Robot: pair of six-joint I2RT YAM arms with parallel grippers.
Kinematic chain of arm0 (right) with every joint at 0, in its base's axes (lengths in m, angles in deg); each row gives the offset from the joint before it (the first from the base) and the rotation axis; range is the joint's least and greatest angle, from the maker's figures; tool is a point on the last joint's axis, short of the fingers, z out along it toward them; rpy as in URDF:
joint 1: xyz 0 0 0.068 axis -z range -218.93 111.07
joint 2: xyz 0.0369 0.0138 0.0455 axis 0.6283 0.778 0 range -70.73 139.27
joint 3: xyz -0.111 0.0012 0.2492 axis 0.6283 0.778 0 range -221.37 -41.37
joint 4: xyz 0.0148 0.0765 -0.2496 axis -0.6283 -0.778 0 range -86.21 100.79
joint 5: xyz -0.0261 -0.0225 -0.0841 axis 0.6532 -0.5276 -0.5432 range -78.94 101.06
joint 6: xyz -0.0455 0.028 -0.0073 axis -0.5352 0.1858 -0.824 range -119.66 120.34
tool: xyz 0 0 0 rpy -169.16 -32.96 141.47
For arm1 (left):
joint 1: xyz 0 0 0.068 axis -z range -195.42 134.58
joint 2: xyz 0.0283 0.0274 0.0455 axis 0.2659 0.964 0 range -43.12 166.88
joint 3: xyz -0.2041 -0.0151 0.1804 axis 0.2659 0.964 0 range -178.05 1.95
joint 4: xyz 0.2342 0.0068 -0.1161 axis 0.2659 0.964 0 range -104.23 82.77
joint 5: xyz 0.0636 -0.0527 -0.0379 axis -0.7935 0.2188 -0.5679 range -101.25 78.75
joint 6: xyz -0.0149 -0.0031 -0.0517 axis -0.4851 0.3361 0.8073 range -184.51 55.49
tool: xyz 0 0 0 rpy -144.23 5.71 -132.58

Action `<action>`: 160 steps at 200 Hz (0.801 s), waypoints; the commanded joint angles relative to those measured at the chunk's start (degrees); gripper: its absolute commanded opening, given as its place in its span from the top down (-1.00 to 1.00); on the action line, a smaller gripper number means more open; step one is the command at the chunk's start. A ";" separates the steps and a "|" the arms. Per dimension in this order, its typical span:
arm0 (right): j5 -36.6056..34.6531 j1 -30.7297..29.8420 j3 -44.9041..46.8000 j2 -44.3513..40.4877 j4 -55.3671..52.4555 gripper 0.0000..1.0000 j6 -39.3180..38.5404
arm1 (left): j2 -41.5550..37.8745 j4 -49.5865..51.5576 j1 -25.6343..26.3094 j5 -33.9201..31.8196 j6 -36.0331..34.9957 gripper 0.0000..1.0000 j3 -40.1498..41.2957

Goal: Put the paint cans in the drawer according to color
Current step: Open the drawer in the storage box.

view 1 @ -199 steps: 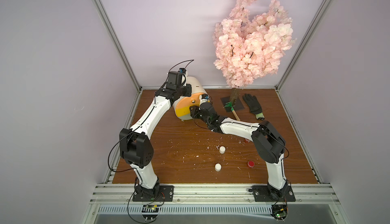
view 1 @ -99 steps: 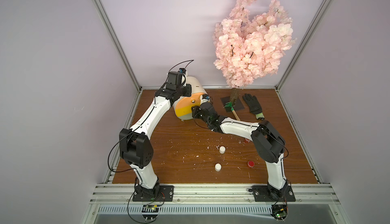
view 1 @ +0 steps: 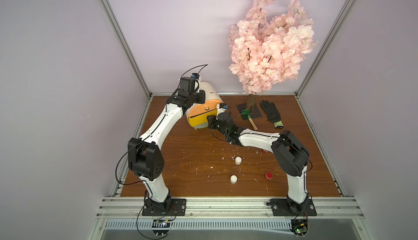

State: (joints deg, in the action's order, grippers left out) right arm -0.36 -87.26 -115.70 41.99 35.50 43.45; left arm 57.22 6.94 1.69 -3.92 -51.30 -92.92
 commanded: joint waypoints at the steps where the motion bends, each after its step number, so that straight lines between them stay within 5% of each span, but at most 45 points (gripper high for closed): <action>1: 0.20 -0.61 2.46 -4.59 1.21 0.69 0.30 | 2.15 8.13 -0.71 -0.77 -0.51 0.38 2.80; 116: -0.88 -3.34 13.24 -13.46 0.87 0.61 3.97 | 2.06 8.05 -0.72 -0.92 -0.27 0.38 3.89; 160: -2.27 -3.35 14.01 -16.48 -0.68 0.11 4.36 | 1.33 8.12 -0.75 0.18 0.05 0.37 3.18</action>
State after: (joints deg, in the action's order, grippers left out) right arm -0.87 -90.19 -102.38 30.56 35.26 46.93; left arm 57.08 5.30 1.69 -4.27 -51.47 -91.96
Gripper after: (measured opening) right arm 0.373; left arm 0.310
